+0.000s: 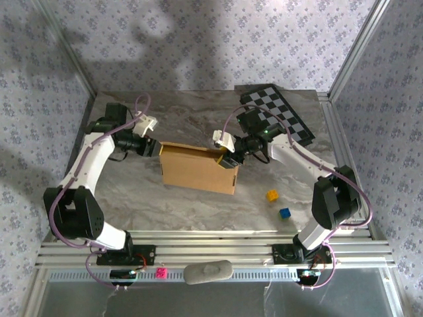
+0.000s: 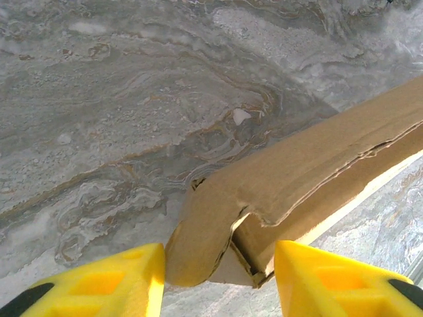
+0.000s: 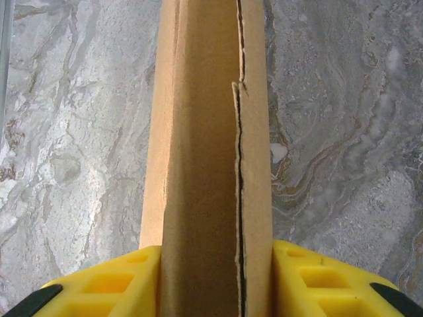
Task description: Fold the paper box
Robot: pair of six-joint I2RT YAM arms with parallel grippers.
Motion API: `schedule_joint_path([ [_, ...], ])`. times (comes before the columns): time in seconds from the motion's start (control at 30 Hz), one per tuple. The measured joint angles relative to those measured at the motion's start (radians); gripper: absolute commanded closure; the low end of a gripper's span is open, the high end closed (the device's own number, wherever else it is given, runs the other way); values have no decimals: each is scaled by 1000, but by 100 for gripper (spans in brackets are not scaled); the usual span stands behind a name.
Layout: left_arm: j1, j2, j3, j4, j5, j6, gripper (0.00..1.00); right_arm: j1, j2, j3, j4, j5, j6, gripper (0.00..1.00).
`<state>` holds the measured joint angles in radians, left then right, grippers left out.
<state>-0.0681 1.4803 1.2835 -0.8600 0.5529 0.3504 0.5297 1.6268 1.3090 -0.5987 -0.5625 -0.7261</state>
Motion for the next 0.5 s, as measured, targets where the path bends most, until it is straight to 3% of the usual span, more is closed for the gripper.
schedule_joint_path([
  [0.33,-2,21,1,20,-5,-25,72,0,10,10,-5,-3,0,61],
  [0.5,-6,31,17,23,-5,-38,97,1,11,11,-4,-3,0,58],
])
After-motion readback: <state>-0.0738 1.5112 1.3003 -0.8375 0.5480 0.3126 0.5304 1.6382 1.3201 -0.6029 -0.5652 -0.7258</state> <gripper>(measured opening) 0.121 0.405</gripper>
